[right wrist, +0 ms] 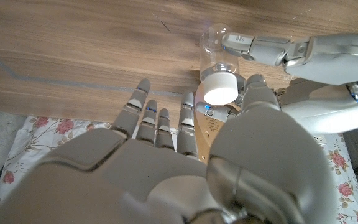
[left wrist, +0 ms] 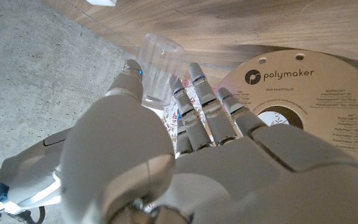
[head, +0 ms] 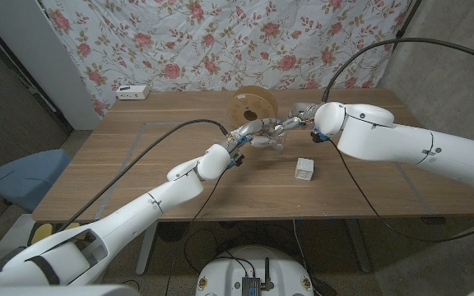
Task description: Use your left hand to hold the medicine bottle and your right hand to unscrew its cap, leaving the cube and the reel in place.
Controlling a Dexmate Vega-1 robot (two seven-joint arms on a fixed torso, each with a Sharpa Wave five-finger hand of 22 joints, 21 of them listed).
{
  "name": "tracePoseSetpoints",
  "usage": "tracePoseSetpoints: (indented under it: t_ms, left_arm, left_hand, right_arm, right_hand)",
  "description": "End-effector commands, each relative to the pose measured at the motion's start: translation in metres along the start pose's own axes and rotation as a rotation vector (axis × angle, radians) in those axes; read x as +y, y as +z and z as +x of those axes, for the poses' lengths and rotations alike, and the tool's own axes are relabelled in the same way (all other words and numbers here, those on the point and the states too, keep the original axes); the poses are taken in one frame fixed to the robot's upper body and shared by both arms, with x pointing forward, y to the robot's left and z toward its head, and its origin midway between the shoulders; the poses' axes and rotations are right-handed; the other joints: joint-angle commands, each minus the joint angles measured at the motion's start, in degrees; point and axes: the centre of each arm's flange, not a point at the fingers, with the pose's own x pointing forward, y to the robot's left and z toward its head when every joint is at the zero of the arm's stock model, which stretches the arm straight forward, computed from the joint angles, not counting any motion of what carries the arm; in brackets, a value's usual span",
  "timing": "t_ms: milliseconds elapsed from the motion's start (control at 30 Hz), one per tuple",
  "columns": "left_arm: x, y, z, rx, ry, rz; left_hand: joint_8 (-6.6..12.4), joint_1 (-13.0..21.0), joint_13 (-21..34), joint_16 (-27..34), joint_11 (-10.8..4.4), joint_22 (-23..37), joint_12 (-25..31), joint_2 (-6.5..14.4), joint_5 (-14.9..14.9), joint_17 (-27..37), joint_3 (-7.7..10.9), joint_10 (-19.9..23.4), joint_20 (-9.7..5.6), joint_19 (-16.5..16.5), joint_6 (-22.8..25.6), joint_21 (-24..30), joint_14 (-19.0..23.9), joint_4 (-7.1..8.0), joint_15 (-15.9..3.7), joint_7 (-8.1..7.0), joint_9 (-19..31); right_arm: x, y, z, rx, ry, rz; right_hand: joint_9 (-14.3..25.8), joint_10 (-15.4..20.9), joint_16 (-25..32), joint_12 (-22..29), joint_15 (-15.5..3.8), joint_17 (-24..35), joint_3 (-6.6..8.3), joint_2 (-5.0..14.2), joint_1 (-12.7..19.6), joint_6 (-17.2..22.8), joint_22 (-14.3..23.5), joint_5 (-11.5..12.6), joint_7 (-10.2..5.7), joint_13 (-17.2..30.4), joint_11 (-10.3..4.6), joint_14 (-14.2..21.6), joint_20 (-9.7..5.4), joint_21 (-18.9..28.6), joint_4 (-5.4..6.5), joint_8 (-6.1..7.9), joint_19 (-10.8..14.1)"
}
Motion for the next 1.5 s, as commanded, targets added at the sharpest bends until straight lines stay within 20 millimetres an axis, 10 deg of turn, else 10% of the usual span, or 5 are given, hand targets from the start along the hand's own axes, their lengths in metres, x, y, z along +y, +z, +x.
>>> tracePoseSetpoints:
  t_ms: [33, 1500]
  left_arm:
    - [0.0010, -0.0013, 0.0027, 0.000, -0.001, -0.001]
    - [-0.0020, -0.0022, 0.0037, 0.006, -0.008, -0.009]
  left_hand:
    - [-0.15, -0.4, 0.3, -0.1, -0.01, 0.1, 0.3, 0.1, 0.3, 0.0, 0.35, 0.5, -5.44, -0.2, 0.3, 0.0, 0.5, 0.04, -5.54, 0.01, 0.3]
    - [-0.16, -0.7, 0.3, -0.1, -0.02, 0.1, 0.2, 0.1, 0.3, 0.0, 1.02, 0.4, -5.44, -0.3, 0.4, 0.0, 0.6, -0.03, -5.51, 0.01, 0.3]
  right_arm:
    - [-0.0001, 0.0019, 0.0033, 0.018, -0.034, -0.017]
    - [0.0030, 0.0058, 0.0089, -0.005, -0.095, -0.014]
  right_hand:
    - [0.5, 1.0, 0.2, 0.5, -0.26, 0.0, 0.52, -0.02, 1.1, 1.8, 0.1, 0.3, -0.24, 0.2, 0.03, 1.2, -0.05, 0.2, -1.18, 1.10, 1.0]
    - [3.7, 6.6, 1.0, 0.8, -3.59, 0.4, 4.87, 1.70, 5.3, 14.7, 0.2, 0.5, -6.35, 0.1, -2.47, 5.2, -2.47, 0.5, -3.69, 9.48, 4.2]
